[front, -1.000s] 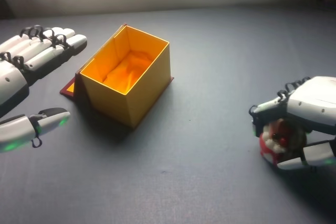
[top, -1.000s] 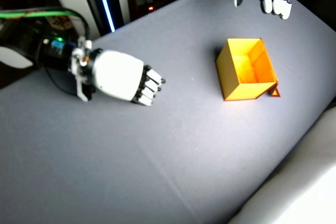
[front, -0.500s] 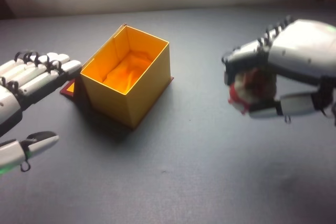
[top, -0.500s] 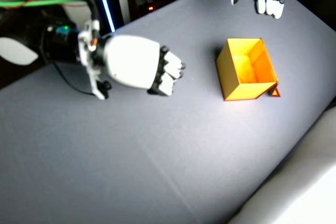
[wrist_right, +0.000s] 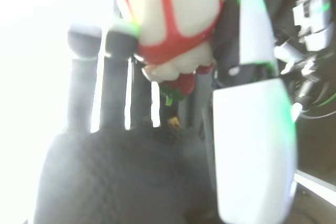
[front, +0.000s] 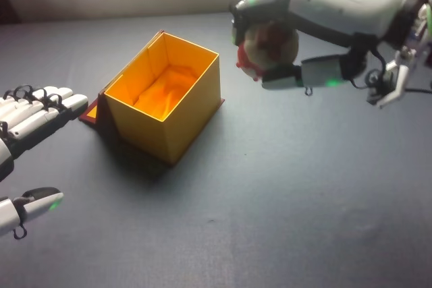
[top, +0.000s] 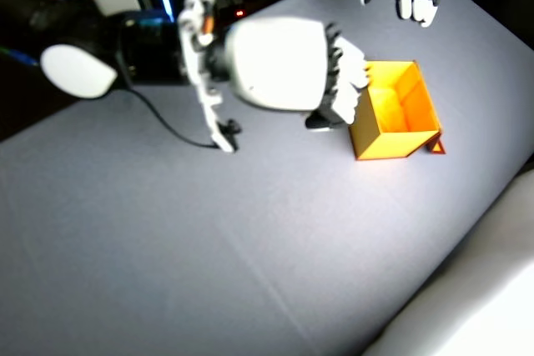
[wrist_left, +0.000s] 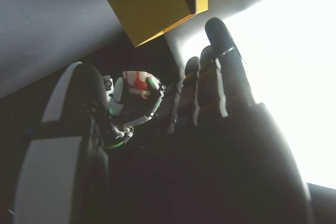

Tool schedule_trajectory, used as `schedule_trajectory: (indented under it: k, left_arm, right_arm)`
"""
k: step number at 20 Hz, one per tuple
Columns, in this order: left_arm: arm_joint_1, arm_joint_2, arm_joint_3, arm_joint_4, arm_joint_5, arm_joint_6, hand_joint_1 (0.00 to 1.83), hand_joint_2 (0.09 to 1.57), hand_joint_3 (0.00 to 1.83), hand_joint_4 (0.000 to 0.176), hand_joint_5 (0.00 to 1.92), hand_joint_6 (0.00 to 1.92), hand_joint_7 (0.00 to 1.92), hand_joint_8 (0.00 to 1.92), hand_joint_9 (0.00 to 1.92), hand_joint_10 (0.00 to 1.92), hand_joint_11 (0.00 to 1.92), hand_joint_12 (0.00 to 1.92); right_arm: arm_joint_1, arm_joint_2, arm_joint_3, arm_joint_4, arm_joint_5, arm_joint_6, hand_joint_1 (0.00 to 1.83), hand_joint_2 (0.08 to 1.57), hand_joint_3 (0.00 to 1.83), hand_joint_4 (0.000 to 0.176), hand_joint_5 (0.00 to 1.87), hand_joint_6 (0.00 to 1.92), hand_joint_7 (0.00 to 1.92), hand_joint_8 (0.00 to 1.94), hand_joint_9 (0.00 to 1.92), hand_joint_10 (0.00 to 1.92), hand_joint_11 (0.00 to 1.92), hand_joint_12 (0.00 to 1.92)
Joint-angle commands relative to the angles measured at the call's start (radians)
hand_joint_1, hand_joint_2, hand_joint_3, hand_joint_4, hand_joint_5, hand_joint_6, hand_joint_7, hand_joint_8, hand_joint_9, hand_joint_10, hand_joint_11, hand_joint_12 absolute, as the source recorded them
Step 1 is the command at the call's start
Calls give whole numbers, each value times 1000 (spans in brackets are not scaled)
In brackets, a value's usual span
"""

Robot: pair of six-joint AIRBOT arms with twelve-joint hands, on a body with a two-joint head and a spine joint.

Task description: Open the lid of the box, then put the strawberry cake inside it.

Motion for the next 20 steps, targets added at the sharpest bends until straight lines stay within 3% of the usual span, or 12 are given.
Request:
schedule_trajectory:
  k: [1,3,4,6,7,9,11,15,17,18,19,20]
  left_arm:
    - [-7,-7,3,-7,-126,-2,691,1346,1,0,31,3,0,0,0,0,0,839]
    - [-7,-10,3,-8,-123,-3,653,1354,4,0,30,1,0,0,0,0,0,848]
    - [-7,-12,3,-8,-118,-3,641,1364,3,0,29,0,0,0,0,0,0,791]
    - [-7,-16,5,-10,-111,-8,612,1377,2,26,7,0,0,0,0,0,0,539]
    - [-7,-18,6,-14,-109,-9,633,1373,0,39,1,0,0,0,0,0,0,370]
    - [-4,-24,10,-18,-107,-11,674,1366,0,39,1,0,0,0,0,0,0,245]
    - [-4,-28,16,-19,-102,-13,712,1352,0,25,33,4,0,0,0,0,0,381]
    - [-4,-50,33,-26,-96,-26,702,1362,0,32,28,1,0,0,0,0,0,169]
    - [-4,-54,36,-26,-89,-29,699,1365,0,89,10,4,0,0,0,0,0,332]
    - [-5,-56,36,-26,-83,-29,644,1360,0,70,18,3,0,0,0,0,0,438]
    - [-5,-57,38,-26,-80,-30,646,1360,0,49,22,2,0,0,0,0,0,494]
    - [-5,-58,39,-26,-81,-31,667,1362,0,41,23,1,0,0,0,0,0,390]
  right_arm:
    - [25,-7,8,24,110,5,1170,1233,0,0,841,1131,702,1528,531,1535,425,1921]
    - [50,-53,39,20,87,5,1175,1221,0,0,885,1160,683,1439,511,1470,464,1921]
    - [60,-72,50,16,74,4,1147,1178,1,0,878,1154,1115,1807,1206,1831,1258,1921]
    - [75,-111,75,13,54,3,1121,1187,8,0,837,1215,1403,1936,1565,1917,1623,1921]
    - [83,-134,90,13,48,2,1182,1246,12,0,735,1143,882,1734,1134,1914,1240,1921]
    - [102,-183,122,11,28,2,1209,1236,0,0,740,1277,783,1468,1057,1901,1139,1921]
    - [118,-223,143,8,6,-1,1100,1245,5,0,735,1350,1100,1922,1333,1920,1436,1921]
    - [137,-302,194,14,-51,-2,1164,1260,0,0,682,1312,784,1481,614,1495,447,1919]
    - [140,-320,206,14,-68,-4,1138,1290,5,0,594,1463,755,1498,763,1379,748,1731]
    - [143,-333,214,18,-87,-18,1071,1352,5,0,559,1547,600,1678,499,1511,511,1877]
    - [146,-343,219,38,-109,-49,959,1412,6,0,470,1706,346,1415,290,1536,316,1912]
    - [148,-355,228,47,-131,-65,1035,1381,17,0,504,1606,518,1695,397,1599,484,1919]
